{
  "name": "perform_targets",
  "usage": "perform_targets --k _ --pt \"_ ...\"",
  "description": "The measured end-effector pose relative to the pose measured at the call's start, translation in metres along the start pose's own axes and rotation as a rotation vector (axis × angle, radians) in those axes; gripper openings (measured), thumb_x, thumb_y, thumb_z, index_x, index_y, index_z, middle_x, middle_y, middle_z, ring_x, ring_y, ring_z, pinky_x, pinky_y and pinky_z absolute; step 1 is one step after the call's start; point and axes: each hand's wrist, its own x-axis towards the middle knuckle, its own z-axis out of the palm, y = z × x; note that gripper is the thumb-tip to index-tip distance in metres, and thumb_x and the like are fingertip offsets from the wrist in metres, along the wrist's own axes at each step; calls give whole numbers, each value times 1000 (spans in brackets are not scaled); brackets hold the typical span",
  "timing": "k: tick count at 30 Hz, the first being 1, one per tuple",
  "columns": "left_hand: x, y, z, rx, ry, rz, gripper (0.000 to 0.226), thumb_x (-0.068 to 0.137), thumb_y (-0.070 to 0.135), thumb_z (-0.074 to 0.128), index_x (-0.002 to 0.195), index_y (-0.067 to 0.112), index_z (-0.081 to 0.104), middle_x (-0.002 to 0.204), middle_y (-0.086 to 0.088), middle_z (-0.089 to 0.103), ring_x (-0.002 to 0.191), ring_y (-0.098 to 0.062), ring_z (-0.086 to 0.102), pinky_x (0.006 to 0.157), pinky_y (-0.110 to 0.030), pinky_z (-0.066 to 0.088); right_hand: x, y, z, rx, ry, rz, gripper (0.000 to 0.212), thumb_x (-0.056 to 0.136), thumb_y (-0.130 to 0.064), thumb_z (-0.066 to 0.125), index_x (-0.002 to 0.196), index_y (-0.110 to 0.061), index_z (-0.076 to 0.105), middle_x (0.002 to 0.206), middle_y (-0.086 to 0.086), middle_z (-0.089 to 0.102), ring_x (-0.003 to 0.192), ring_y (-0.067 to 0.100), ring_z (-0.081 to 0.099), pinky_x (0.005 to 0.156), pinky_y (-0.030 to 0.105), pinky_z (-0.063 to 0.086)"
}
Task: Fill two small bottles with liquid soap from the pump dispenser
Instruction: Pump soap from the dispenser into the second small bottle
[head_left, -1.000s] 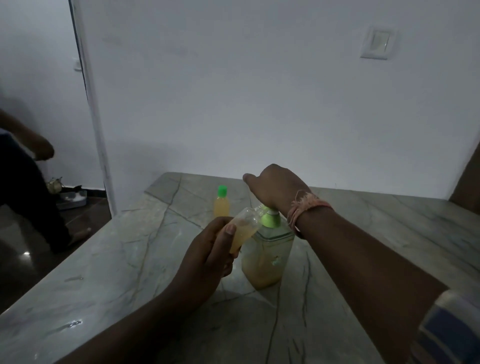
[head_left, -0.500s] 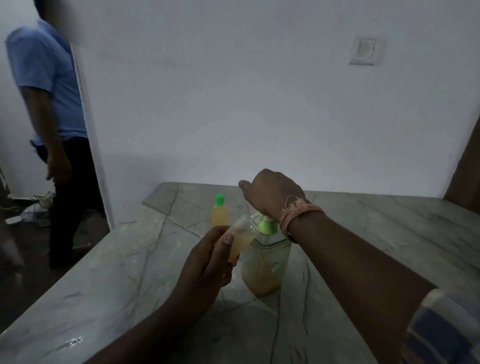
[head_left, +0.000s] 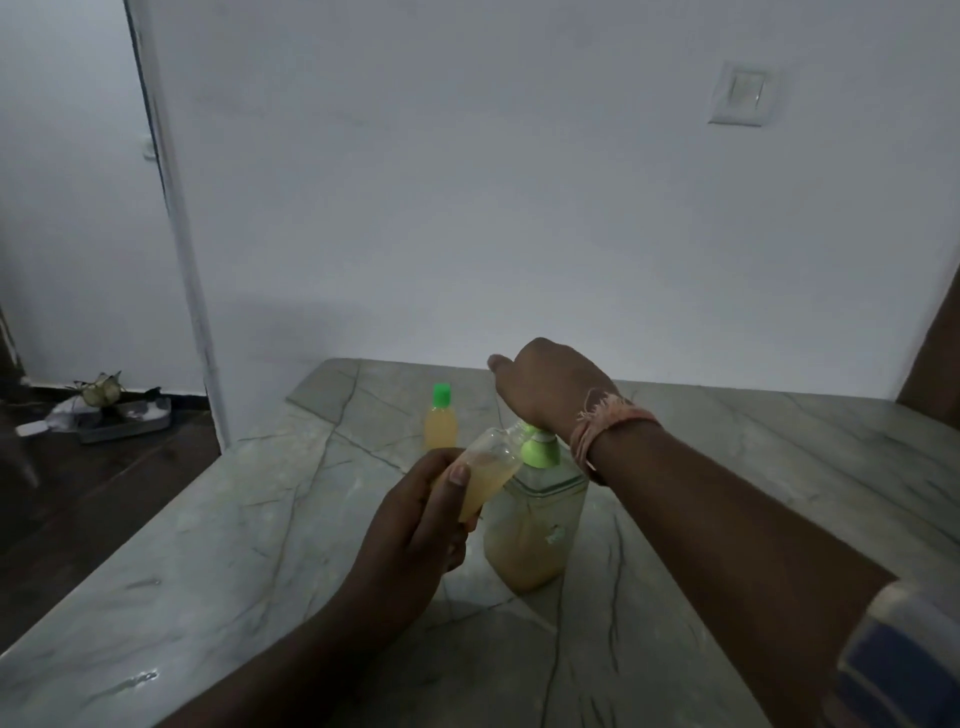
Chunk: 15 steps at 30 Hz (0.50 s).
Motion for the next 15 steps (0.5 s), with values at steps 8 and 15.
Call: perform_targets --k 8,15 --pt "-2 2 1 -10 -6 -10 35 94 48 44 113 23 60 72 -2 59 53 -13 47 46 -23 39 0 -3 -4 -76 -92 -4 45 97 -47 41 69 -13 49 76 4 54 84 27 56 75 32 44" --pt "-1 0 0 -10 -7 -11 35 94 48 44 114 23 60 72 0 59 54 -11 48 48 -21 40 -4 -1 -3 -1 -7 17 43 98 -47 40 67 -16 45 79 7 53 81 28 54 73 33 42"
